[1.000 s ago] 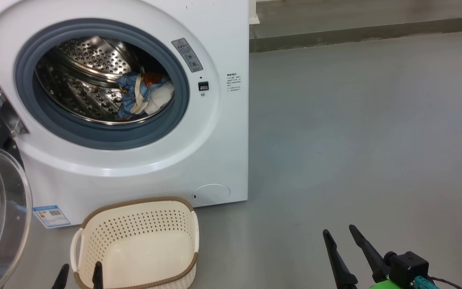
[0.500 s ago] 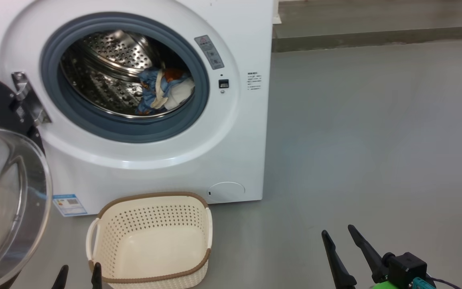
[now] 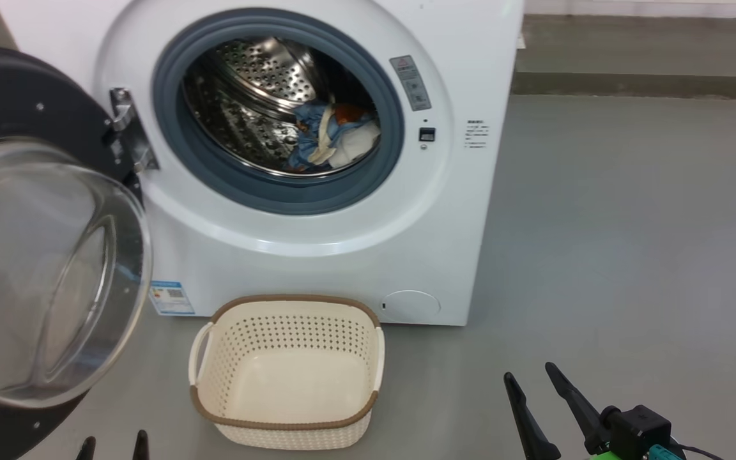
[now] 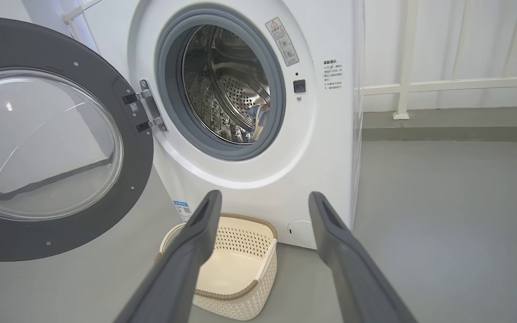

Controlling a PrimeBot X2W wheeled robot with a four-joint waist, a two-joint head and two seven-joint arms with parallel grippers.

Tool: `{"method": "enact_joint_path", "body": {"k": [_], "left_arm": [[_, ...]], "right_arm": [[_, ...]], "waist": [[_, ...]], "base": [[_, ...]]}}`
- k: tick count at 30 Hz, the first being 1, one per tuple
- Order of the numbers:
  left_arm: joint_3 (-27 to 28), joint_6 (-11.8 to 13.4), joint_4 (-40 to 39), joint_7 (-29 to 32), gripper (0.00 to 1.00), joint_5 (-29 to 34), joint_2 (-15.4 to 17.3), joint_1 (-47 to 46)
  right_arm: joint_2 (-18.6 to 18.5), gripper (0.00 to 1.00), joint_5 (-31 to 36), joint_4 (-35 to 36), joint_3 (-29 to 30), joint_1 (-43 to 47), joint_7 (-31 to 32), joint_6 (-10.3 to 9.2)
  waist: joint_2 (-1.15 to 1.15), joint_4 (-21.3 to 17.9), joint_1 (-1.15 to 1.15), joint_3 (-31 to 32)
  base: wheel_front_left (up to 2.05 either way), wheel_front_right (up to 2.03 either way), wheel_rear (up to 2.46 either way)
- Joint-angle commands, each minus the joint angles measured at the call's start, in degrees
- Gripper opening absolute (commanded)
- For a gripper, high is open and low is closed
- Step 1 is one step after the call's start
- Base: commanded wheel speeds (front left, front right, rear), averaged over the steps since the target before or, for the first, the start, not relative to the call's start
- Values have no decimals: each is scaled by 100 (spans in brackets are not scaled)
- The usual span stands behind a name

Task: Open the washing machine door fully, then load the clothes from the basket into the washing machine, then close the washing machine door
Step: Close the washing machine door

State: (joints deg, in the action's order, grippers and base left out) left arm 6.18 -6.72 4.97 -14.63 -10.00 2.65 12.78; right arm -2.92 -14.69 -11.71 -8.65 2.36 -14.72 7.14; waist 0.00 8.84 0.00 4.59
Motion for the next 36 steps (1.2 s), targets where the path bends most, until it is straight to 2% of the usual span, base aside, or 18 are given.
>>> {"method": "enact_joint_path", "body": {"k": [1, 8, 26, 36], "left_arm": [[224, 57, -114, -37, 100, -48, 23, -112], [300, 68, -22, -37, 100, -50, 23, -165], [441, 131, 152, -37, 100, -110, 22, -222], [555, 228, 53, -37, 100, -249, 22, -183]], "right_arm": [[4, 100, -20, 142, -169, -127, -28, 35], [4, 100, -48, 152, -155, -128, -28, 35], [4, 100, -75, 138, -213, -151, -28, 35], [4, 100, -44, 39, -407, -395, -28, 35]], "waist": [[0, 214, 0, 8], [0, 759, 0, -38], [0, 1770, 0, -5], [0, 1931, 0, -172]], "base": [[0, 0, 0], [0, 0, 0], [0, 0, 0], [0, 0, 0]]}}
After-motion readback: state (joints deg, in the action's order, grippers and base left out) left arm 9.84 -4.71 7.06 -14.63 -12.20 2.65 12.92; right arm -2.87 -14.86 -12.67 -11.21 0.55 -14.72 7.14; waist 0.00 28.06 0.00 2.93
